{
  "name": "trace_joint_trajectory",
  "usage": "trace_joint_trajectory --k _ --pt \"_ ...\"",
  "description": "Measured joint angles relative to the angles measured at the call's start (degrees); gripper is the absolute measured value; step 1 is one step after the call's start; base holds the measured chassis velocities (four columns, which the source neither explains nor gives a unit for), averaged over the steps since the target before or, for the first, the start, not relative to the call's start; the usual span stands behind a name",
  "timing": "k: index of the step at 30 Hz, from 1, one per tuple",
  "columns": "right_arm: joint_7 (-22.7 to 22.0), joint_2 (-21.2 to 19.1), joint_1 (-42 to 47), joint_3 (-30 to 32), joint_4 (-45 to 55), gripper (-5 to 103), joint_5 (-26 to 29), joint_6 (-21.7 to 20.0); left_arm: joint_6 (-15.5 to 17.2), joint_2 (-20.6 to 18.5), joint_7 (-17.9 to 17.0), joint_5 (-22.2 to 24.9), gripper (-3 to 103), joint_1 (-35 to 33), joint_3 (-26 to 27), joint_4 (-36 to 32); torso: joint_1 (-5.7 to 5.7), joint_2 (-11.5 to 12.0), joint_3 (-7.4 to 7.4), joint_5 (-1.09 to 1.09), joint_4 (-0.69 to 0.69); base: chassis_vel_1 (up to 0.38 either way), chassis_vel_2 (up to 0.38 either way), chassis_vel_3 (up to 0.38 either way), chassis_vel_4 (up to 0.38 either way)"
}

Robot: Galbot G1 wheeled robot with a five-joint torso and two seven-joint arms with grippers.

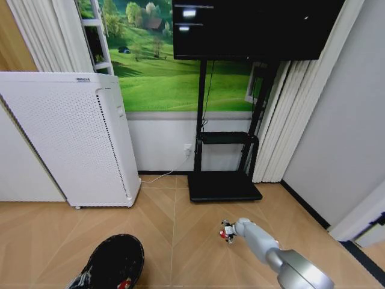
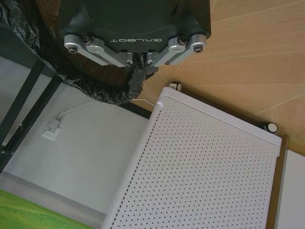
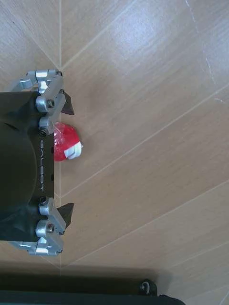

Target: Pick up the trash bin and place the garbage on the floor into it.

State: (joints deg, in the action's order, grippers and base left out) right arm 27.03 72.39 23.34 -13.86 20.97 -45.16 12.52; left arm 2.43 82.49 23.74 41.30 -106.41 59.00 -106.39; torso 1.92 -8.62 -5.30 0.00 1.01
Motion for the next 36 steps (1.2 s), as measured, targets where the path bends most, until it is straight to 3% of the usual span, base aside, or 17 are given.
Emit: trace_joint_trajectory --k 17,31,36 --pt "0.9 1.3 -1.9 -1.3 -1.4 100 -3.9 -1.3 -0.9 0.5 0.3 0.3 7 -0.5 -0.2 -0.4 0.00 0.0 0.00 0.00 -0.01 0.000 0.000 0.000 0.000" --pt "0.4 2.1 -1.3 -1.5 -2.9 100 -2.5 -4.3 -2.1 1.0 1.4 0.4 7 -1.2 -0.6 -1.0 0.00 0.0 0.00 0.00 0.00 0.000 0.000 0.000 0.000" --pt "0.5 2.2 -0.6 -4.0 -3.1 100 0.2 -7.3 -2.3 1.0 1.5 0.3 7 -1.3 -0.8 -1.0 0.00 0.0 0.00 0.01 0.01 0.000 0.000 0.000 0.000"
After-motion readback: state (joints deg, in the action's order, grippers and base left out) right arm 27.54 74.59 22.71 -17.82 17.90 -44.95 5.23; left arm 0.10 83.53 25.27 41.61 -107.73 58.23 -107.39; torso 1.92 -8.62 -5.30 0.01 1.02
